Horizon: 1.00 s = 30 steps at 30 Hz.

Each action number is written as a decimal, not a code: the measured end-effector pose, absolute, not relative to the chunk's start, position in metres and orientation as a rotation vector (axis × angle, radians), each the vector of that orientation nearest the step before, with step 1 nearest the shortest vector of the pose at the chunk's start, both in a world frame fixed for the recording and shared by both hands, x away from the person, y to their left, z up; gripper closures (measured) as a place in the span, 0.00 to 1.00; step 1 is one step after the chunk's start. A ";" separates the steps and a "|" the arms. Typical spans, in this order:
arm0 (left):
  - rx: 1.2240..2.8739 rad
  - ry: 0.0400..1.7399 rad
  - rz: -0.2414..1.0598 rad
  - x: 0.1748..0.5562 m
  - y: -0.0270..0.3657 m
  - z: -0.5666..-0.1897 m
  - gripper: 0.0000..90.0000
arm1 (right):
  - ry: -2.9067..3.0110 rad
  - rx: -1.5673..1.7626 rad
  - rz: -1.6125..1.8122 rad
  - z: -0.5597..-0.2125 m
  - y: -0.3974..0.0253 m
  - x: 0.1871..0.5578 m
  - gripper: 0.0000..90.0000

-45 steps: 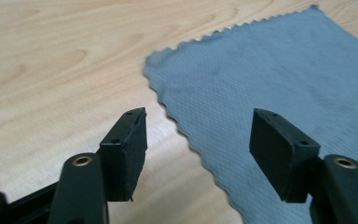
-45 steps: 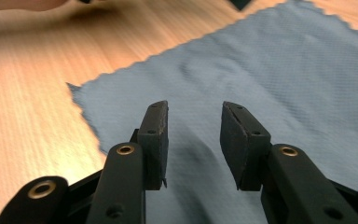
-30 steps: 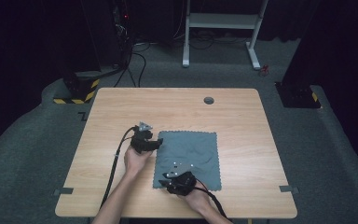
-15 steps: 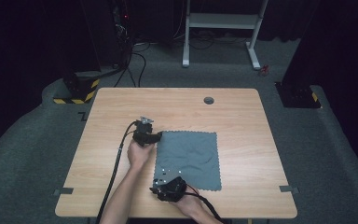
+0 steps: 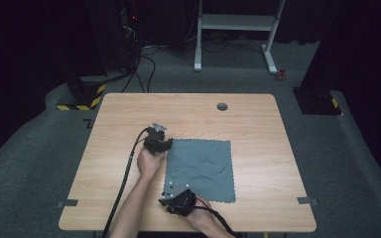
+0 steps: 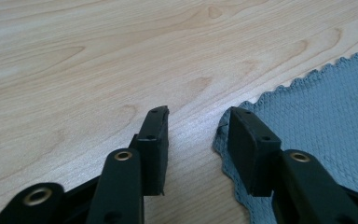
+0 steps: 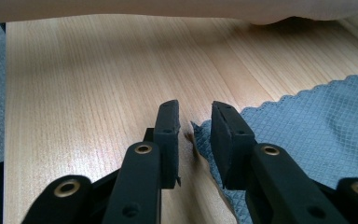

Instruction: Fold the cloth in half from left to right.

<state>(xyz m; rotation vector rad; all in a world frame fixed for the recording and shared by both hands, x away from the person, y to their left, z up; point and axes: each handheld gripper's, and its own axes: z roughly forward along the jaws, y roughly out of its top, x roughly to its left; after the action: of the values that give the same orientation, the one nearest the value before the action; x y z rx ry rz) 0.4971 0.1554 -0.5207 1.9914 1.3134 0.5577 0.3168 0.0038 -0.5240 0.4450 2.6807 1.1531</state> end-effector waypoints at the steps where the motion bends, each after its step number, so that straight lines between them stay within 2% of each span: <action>1: 1.992 1.310 0.558 0.497 0.155 -0.521 0.68 | 2.679 0.447 1.151 -0.524 0.004 0.317 0.83; 4: 1.988 1.306 0.550 0.497 0.155 -0.521 0.73 | 2.672 0.449 1.145 -0.524 0.004 0.317 0.86; 7: 2.005 1.289 0.552 0.498 0.153 -0.520 0.85 | 2.666 0.455 1.138 -0.524 0.004 0.316 0.90; 12: 2.024 1.268 0.528 0.498 0.150 -0.519 0.94 | 2.643 0.454 1.117 -0.524 0.004 0.317 0.99; 15: 2.010 1.272 0.487 0.500 0.151 -0.519 0.99 | 2.642 0.466 1.126 -0.524 0.003 0.317 1.00; 30: 1.949 1.274 0.426 0.501 0.162 -0.516 1.00 | 2.635 0.511 1.218 -0.518 -0.007 0.318 1.00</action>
<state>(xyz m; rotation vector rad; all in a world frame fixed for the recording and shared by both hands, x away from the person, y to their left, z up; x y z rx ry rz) 0.5015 0.1618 -0.5159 1.9487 1.2738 0.4257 0.3177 -0.0068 -0.5180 0.5109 2.6350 1.2181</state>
